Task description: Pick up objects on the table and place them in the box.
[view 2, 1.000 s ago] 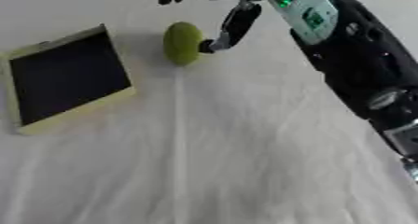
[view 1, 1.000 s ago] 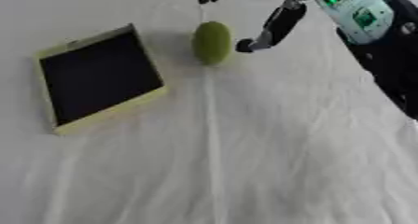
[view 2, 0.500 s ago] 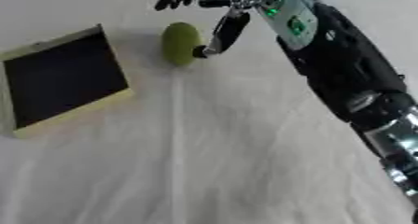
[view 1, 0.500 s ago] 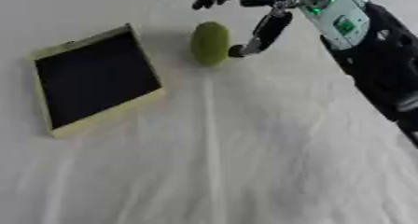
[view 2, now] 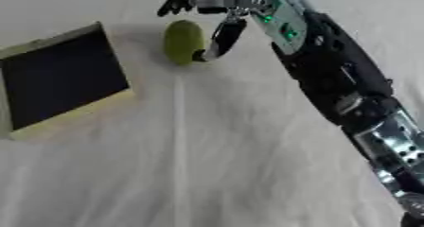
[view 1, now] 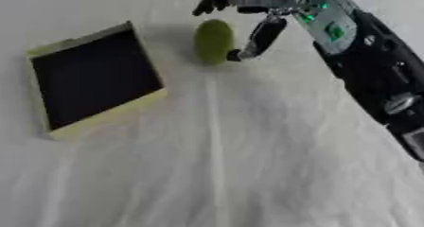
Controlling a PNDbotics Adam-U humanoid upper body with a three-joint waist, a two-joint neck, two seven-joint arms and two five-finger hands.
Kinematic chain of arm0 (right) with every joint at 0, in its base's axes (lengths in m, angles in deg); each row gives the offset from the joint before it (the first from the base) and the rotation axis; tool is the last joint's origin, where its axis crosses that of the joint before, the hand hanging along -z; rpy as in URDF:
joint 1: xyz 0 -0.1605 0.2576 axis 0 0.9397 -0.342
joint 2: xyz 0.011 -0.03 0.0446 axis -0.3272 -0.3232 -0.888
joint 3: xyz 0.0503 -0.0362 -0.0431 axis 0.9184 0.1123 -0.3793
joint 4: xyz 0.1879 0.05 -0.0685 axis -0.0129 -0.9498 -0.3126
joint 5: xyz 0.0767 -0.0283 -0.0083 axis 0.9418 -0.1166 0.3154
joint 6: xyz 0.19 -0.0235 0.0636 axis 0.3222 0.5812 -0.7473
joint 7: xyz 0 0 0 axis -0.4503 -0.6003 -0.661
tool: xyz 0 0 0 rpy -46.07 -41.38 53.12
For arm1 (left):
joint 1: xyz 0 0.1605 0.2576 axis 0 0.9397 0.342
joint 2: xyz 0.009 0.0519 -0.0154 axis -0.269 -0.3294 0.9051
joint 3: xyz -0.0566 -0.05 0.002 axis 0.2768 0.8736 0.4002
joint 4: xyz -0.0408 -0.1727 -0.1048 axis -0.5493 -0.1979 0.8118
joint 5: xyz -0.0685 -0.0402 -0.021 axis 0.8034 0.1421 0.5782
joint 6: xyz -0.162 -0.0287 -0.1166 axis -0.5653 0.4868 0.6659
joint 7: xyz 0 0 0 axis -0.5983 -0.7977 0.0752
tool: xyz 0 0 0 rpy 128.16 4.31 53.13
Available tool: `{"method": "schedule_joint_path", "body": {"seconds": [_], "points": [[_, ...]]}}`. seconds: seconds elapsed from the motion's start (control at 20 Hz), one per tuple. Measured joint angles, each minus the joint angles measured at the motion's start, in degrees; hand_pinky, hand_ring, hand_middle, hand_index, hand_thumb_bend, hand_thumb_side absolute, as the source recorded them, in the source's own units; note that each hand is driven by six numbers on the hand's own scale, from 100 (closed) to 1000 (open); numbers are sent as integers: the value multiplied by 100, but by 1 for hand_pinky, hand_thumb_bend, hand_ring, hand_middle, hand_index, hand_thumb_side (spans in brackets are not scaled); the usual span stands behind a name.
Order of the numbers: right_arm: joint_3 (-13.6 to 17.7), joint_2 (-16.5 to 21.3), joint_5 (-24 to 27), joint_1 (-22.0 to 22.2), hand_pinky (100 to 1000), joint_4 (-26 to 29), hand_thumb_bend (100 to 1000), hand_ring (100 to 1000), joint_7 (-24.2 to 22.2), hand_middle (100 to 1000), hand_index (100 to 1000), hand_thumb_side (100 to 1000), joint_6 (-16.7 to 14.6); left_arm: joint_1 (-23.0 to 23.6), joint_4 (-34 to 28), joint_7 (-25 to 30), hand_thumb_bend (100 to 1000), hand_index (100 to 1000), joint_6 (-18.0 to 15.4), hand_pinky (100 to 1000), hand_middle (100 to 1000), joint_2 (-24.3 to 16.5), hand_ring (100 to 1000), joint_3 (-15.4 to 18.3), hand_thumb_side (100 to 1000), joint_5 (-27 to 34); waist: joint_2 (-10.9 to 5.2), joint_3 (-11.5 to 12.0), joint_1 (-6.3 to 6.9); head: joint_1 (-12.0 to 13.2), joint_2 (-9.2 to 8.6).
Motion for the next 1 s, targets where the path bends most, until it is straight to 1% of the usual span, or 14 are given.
{"method": "schedule_joint_path", "body": {"seconds": [0.4,0.7,0.9,1.0], "points": [[106,-98,-307,2,868,-274,359,904,46,893,945,100,-47,-8,0,5,156,723,-2,767,603,1,730,-1,603,3,49,29,-10,-54,-48],[160,-159,-465,2,852,-398,305,875,104,866,910,100,-103,-39,0,13,154,721,5,767,601,25,728,-2,605,4,59,48,-19,-101,-69],[204,-203,-586,3,822,-470,245,825,189,814,860,100,-127,-43,0,16,152,720,8,767,600,45,727,-2,606,8,75,56,-19,-128,-102],[236,-220,-671,3,799,-477,254,782,338,758,806,100,-107,-48,0,17,152,720,8,767,600,46,726,-2,606,14,81,57,-19,-150,-106]]}}
